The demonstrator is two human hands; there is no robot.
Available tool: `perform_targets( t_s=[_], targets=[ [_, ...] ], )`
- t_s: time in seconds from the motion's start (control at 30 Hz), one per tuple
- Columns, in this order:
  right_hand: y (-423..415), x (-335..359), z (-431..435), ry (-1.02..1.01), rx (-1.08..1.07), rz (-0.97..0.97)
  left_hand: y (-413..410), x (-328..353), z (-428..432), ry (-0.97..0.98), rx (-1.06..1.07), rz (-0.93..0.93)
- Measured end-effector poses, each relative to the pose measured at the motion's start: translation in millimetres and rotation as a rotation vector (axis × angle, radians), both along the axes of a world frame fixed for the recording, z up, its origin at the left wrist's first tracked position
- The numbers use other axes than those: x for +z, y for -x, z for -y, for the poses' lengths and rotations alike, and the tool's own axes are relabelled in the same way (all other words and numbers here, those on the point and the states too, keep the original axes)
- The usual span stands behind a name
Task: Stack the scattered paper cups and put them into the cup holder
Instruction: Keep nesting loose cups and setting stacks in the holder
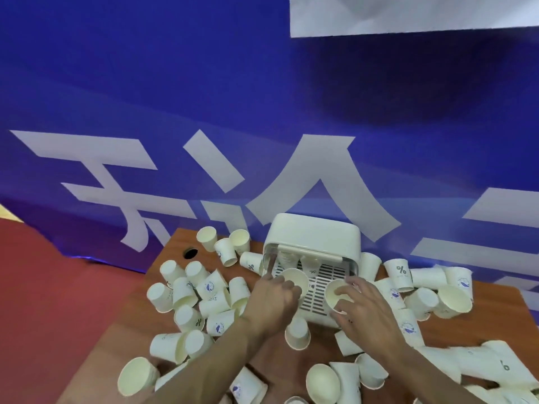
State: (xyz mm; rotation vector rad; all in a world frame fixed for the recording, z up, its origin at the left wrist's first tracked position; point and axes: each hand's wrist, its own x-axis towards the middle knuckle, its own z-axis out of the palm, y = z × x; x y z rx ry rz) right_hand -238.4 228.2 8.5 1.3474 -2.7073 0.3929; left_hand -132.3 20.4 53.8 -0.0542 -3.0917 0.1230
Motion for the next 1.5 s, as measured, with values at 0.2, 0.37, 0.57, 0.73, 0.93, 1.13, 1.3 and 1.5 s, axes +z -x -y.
perform_targets(
  t_s=[0.2,0.37,0.57,0.73,0.93,1.13,1.3,1.5],
  targets=[
    [-1,-20,51,-0.065,-0.053,0.009,12,-17,48,-0.003,-0.045,0.044],
    [3,-43,75,-0.023,-0.208,0.112,22,-44,74,-0.043,-0.058,0.101],
    [14,-76,85,0.046,-0.225,0.133,40,-84,86,-0.069,-0.053,0.096],
    [18,-95,97,-0.001,-0.181,0.147,55,-110,94,-0.067,-0.028,0.129],
    [14,-103,117,-0.003,-0.167,0.126,65,-127,106,-0.034,-0.056,0.173],
    [17,-111,119,0.003,-0.156,0.098,67,-134,106,-0.056,-0.073,0.152],
    [22,-114,116,-0.019,-0.162,0.097,67,-137,105,-0.095,-0.100,0.151],
    [25,-121,114,-0.035,-0.134,0.120,67,-139,105,-0.142,-0.073,0.136]
  ],
)
